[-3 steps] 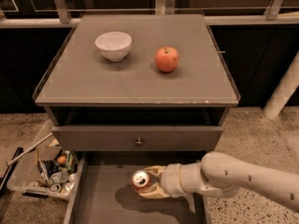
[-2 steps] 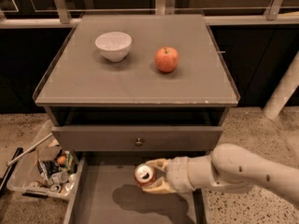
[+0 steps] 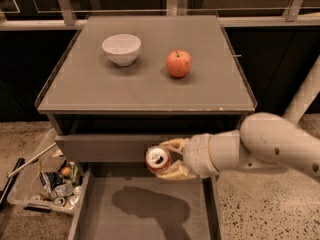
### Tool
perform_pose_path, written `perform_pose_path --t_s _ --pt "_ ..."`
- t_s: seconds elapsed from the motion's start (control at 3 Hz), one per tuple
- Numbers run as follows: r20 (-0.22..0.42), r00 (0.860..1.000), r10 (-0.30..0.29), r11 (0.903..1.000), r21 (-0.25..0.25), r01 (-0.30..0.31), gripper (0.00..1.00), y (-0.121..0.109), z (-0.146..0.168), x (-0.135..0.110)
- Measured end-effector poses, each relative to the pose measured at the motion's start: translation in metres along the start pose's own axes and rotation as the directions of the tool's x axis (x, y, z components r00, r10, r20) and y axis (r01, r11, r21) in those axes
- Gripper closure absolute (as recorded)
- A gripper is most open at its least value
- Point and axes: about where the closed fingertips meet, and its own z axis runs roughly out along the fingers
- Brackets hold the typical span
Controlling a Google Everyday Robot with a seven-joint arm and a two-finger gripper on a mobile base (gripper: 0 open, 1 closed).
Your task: Pick coke can from middle drawer and place on counter
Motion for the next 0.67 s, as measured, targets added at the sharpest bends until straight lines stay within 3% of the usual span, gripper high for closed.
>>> perform_pose_path --t_s 0.33,0.67 --pt "-0.024 1.0 0.0 0.9998 -0.022 -0.001 1.0 -0.0213 -0.027 -0.0345" --pt "-0.021 1.0 0.005 0.9995 -0.031 -0.005 1.0 -0.02 -0.0275 -0.0378"
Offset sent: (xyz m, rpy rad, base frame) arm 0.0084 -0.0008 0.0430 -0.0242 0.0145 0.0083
